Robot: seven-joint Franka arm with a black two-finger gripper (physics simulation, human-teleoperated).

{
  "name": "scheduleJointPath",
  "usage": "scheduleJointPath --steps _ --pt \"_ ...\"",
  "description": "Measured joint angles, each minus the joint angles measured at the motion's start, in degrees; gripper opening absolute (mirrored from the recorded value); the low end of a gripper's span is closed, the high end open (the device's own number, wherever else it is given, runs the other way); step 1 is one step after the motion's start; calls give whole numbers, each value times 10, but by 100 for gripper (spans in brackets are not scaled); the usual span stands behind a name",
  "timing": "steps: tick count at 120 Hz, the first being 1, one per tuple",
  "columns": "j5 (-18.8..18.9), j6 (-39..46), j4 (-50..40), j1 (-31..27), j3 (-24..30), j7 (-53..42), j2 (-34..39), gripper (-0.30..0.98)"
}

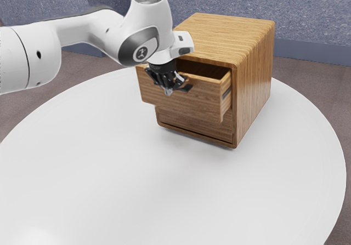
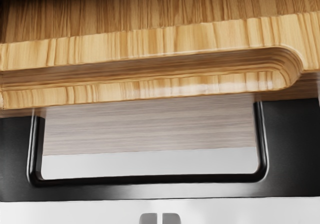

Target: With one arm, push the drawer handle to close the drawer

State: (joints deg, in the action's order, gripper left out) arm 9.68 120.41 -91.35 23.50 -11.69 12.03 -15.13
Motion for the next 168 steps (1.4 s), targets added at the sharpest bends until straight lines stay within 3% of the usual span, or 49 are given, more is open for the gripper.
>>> scheduleJointPath --steps 131,145,168 --pt "25 113 87 -30 3 -1 -97 -10" --pt "25 96 76 -17 2 -1 -72 -10" --pt "25 24 26 20 -5 -1 40 -10"
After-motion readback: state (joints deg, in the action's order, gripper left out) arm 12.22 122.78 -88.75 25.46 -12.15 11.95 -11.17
